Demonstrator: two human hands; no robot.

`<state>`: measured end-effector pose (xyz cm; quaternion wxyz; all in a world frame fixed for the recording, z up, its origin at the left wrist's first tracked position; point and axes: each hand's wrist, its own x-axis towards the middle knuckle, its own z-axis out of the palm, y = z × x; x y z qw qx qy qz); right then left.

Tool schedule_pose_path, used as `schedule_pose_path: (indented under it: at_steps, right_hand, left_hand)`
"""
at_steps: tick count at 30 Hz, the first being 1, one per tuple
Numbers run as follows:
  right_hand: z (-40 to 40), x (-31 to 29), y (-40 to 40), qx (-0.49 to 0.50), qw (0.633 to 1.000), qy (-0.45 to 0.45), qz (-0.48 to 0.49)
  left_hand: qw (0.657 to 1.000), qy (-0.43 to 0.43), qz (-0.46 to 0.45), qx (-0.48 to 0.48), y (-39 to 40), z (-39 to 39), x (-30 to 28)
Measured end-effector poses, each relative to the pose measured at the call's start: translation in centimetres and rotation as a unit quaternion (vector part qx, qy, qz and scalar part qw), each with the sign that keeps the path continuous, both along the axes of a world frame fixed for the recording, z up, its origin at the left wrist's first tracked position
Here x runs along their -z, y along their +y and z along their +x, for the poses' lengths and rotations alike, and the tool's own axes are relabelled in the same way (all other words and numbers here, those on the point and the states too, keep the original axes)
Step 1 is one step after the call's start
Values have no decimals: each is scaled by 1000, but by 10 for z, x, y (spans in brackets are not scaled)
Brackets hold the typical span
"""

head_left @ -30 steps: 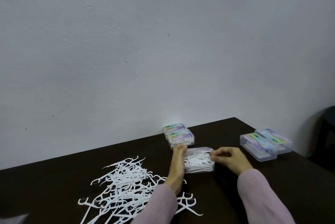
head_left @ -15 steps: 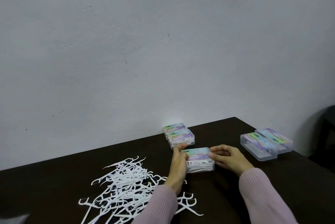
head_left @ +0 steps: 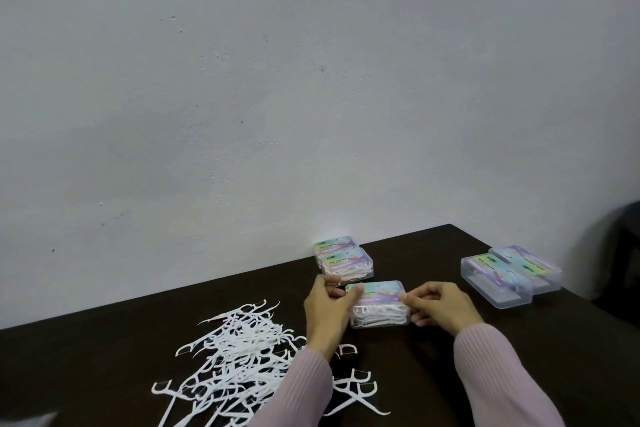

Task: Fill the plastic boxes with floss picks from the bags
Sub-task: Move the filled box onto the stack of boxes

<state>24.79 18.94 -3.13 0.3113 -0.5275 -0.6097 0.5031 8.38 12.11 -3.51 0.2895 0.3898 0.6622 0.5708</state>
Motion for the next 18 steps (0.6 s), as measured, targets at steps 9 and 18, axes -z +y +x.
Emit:
schedule_pose_path:
  at_steps: [9, 18]
  right_hand:
    - [0, -1, 0, 63, 998, 19, 4]
    - [-2, -2, -2, 66, 998, 15, 11]
  left_hand:
    - [992, 119, -39, 4, 0, -3, -13]
    - [967, 253, -23, 26, -5, 9, -6]
